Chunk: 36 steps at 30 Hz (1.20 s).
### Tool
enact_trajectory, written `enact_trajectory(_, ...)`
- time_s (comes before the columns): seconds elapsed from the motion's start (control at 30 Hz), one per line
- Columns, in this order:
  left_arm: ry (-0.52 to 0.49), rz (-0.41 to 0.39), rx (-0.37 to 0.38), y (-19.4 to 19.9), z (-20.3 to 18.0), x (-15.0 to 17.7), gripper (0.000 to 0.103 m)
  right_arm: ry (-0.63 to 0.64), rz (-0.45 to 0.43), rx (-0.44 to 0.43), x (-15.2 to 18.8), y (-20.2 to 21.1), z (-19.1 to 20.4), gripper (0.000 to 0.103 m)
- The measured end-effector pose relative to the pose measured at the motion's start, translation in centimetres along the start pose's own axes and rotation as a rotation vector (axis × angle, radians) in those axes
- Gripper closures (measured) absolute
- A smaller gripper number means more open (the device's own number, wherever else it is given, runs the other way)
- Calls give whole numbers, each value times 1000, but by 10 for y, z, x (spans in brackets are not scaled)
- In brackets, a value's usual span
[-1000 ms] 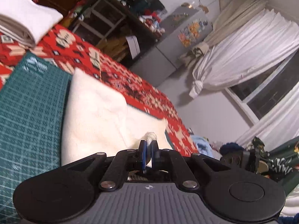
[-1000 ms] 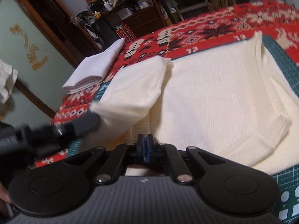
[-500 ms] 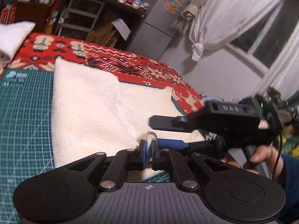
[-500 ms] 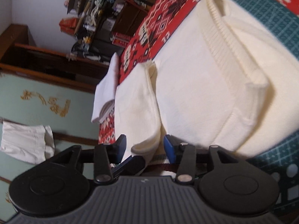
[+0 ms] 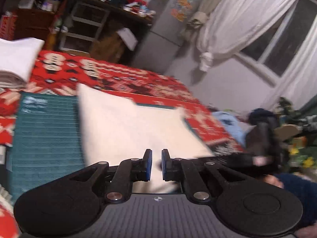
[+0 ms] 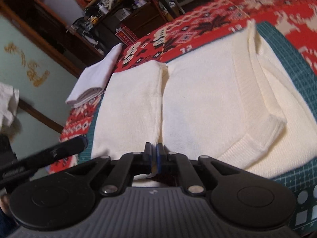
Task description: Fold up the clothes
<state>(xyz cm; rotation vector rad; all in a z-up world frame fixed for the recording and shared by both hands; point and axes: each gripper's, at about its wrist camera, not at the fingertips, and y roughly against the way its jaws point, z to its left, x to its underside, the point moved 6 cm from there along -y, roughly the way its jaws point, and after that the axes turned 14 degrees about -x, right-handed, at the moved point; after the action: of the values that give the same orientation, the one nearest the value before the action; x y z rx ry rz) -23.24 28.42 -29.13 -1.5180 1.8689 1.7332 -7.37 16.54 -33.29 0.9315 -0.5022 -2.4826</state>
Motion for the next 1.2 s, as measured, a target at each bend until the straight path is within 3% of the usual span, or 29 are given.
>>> enact_trajectory(0.1,-25,79,-67,-17,17,17,99,72,23,31,2,1,9,99)
enact_trajectory(0.23,89,97,-20,-12,35,23,100,94,28,39,7,7,16,99)
enact_trajectory(0.43,105,119,19,-6,40,23,100,126,47,53,9,5,17,98)
enact_trajectory(0.57,170,65,103,7,34,-1,100,134,56,57,7,10,20,98)
enact_trajectory(0.7,137,16,67,-18,32,-28,100,170,84,86,9,12,23,100)
enact_trajectory(0.83,85,112,-19,-57,37,-19,100,177,94,121,7,16,22,100)
enact_trajectory(0.97,131,111,4,-60,44,-10,100,290,56,205,-7,26,36,100)
enact_trajectory(1.1,151,117,4,-58,44,-10,101,410,34,127,-27,3,70,99)
enact_trajectory(1.2,172,117,17,-55,46,-13,101,435,77,93,-29,-34,78,99)
